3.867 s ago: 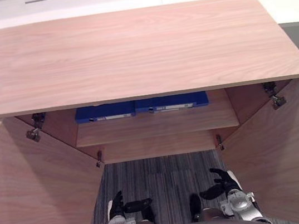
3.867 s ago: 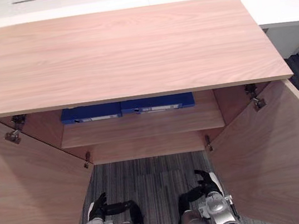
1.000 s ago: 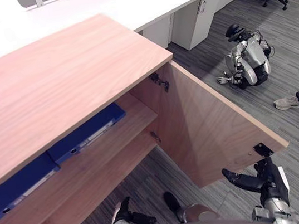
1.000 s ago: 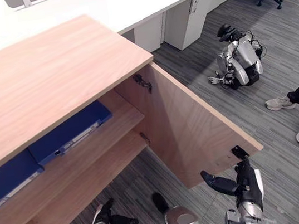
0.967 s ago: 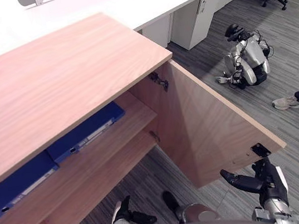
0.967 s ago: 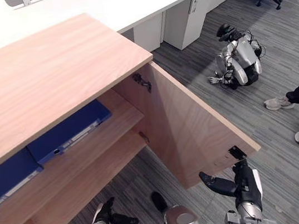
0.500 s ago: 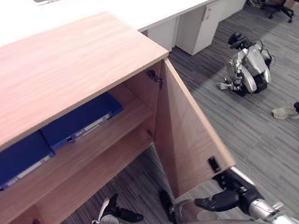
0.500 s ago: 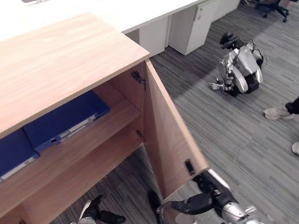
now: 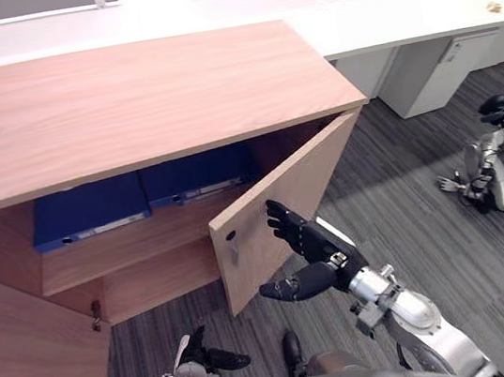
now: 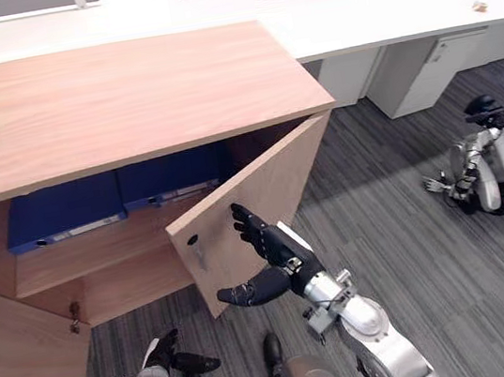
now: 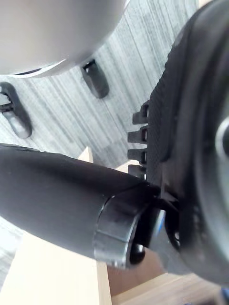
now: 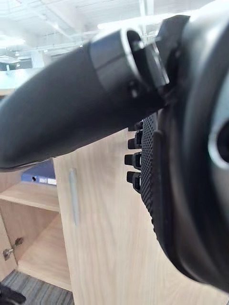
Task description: Walk over to the cabinet, pick up the folder, carry it to the office cabinet, place the folder inside the office cabinet, then close the office cabinet door
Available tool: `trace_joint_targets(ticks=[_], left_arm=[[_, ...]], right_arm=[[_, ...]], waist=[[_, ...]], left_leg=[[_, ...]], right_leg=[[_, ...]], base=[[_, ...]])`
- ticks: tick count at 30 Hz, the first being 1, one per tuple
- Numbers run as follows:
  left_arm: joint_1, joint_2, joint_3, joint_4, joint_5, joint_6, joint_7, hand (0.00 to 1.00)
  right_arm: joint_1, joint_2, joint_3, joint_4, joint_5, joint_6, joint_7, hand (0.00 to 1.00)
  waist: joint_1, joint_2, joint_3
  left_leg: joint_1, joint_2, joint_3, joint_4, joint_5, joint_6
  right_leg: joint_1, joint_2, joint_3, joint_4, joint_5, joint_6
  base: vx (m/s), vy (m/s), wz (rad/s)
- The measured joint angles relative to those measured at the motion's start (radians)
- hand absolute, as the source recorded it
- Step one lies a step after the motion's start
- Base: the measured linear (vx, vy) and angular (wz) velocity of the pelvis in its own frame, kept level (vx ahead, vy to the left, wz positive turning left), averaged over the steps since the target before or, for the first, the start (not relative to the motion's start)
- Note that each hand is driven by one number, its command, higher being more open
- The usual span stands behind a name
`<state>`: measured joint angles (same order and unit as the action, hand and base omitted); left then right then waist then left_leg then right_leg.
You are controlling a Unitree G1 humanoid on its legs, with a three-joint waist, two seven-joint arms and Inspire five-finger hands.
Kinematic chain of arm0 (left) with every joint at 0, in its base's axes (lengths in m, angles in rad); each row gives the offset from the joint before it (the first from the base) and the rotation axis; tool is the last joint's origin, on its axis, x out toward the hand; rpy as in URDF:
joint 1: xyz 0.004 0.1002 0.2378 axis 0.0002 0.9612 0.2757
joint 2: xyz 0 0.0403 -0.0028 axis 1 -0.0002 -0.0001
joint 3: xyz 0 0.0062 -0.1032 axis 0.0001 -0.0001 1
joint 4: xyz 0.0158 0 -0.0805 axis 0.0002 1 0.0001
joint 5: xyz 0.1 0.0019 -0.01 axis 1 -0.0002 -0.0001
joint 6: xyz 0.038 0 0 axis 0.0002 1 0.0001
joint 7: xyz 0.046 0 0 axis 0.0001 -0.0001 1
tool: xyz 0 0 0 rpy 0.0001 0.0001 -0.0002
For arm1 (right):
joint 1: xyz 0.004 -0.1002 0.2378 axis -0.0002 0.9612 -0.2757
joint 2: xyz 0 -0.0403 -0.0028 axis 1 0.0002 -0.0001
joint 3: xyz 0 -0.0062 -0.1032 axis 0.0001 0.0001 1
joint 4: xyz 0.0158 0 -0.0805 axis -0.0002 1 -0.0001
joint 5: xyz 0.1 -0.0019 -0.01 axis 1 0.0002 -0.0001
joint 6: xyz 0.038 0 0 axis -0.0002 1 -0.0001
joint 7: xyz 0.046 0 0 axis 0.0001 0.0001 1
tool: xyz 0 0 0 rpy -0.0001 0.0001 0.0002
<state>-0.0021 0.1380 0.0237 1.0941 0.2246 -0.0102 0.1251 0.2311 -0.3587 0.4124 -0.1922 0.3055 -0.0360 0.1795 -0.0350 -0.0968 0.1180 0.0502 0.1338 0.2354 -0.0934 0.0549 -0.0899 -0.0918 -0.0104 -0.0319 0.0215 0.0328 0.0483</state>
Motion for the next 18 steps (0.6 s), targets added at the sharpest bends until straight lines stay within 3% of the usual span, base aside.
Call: trace_joint_targets(ticks=[2, 7, 18], left_arm=[[0.006, 0.001, 0.003, -0.001, 0.000, -0.001, 0.002, 1.00], [0.013, 0.000, 0.026, -0.002, -0.001, -0.001, 0.005, 1.00], [0.036, 0.002, 0.058, -0.012, -0.062, -0.002, 0.019, 1.00]], right_arm=[[-0.029, 0.015, 0.003, 0.075, -0.040, -0.008, -0.018, 1.00], [-0.153, 0.030, -0.003, 0.232, -0.113, -0.022, -0.063, 1.00], [-0.303, 0.080, -0.026, 0.415, -0.223, -0.009, -0.117, 1.00]], waist=[[0.004, 0.013, -0.008], [0.004, 0.042, -0.009], [0.029, 0.068, -0.009]], left_leg=[[-0.003, -0.006, -0.009, 0.000, 0.003, 0.000], [-0.025, -0.025, -0.051, 0.006, 0.006, 0.005], [-0.037, -0.029, -0.124, 0.005, 0.010, 0.007]], right_leg=[[0.008, -0.014, -0.020, -0.007, 0.015, 0.010], [0.011, -0.032, -0.056, -0.017, 0.039, -0.002], [0.042, -0.040, -0.130, -0.041, 0.028, -0.004]], base=[[0.12, 0.054, 0.18], [0.11, 0.041, 0.25], [0.00, 0.010, 0.21]])
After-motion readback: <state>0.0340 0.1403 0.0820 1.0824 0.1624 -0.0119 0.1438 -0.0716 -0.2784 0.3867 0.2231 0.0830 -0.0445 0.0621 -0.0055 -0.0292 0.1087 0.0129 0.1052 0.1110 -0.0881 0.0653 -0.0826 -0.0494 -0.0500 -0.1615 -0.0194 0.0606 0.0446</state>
